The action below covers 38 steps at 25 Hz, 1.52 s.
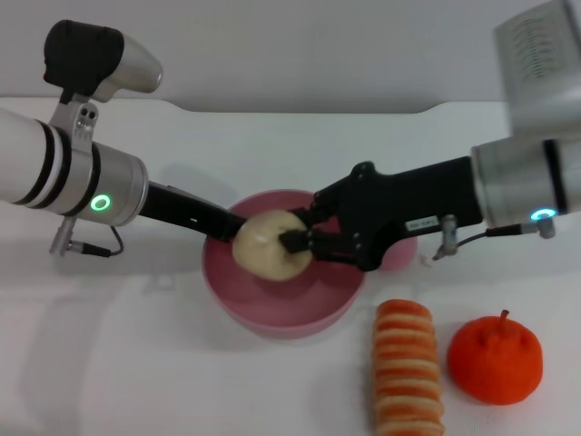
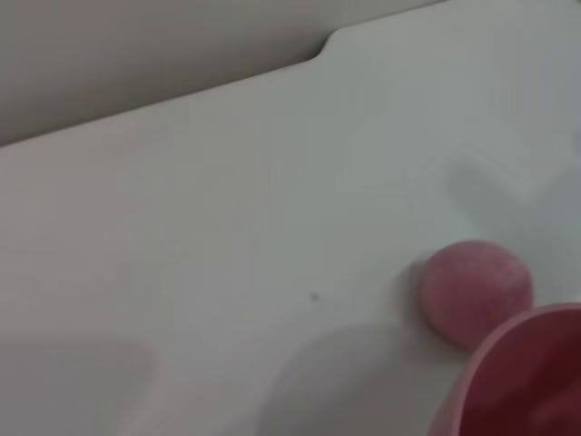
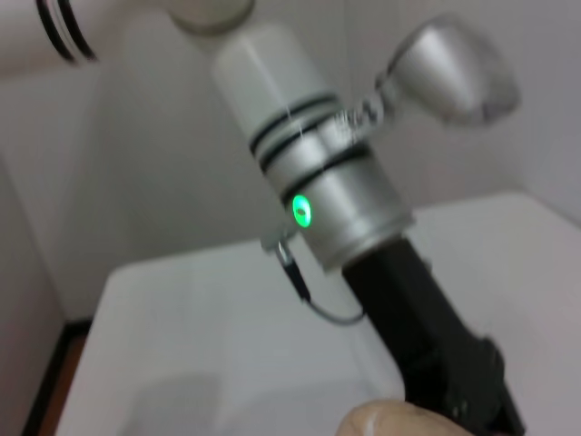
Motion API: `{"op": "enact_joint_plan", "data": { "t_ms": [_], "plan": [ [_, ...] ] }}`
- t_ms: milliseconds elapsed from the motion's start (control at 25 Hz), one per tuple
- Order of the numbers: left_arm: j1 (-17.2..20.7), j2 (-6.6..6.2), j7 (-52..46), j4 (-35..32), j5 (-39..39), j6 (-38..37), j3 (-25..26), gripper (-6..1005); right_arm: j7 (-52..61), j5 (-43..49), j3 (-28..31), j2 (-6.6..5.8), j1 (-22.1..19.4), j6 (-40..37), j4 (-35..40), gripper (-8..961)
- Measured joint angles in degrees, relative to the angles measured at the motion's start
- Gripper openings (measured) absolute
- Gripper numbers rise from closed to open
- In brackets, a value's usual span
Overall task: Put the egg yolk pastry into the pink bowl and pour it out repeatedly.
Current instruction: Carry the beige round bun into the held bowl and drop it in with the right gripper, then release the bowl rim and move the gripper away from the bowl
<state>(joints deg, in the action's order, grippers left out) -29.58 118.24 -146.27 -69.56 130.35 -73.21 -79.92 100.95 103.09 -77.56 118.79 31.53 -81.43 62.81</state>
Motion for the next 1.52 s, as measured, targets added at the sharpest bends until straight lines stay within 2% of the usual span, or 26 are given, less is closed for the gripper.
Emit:
{"op": "enact_joint_plan", "data": {
  "t_ms": [120, 360, 440, 680, 1000, 1160, 1520],
  "plan": [
    [-0.21, -0.04, -0.05, 0.03, -0.34, 0.21, 0.04, 0, 2.85, 2.62, -2.23, 0.10, 0.01, 2.69, 0.73, 234],
    [-0.28, -0.11, -0.09, 0.09, -0.44, 0.36, 0.25, 1, 3.43, 3.29, -0.68, 0.17, -0.70, 3.17, 0.97, 235],
    [-0.33, -0.11, -0.10, 0.11, -0.47, 0.83, -0.02, 1, 3.44, 3.30, 0.47, 0.18, -1.00, 3.00, 1.06, 442],
    [-0.36, -0.11, 0.19, 1.15, -0.55, 2.61, -0.51, 0, 3.21, 2.65, 6.71, 0.26, -2.97, 3.20, 1.18, 561],
    [-0.15, -0.03, 0.65, 6.04, -0.32, 12.04, -8.05, 1, 1.14, 2.16, 15.95, 0.31, -6.49, 3.26, -0.93, 561],
    [-0.33, -0.03, 0.69, 6.06, -0.21, 12.52, -8.75, 0, -0.75, 0.15, 17.55, 0.22, -7.80, 3.14, -2.72, 561],
    [-0.05, -0.26, 0.70, 5.71, -0.16, 13.47, -7.23, 211, -2.65, -0.32, 20.69, 0.14, -8.92, 3.28, -5.17, 560]
  ]
}}
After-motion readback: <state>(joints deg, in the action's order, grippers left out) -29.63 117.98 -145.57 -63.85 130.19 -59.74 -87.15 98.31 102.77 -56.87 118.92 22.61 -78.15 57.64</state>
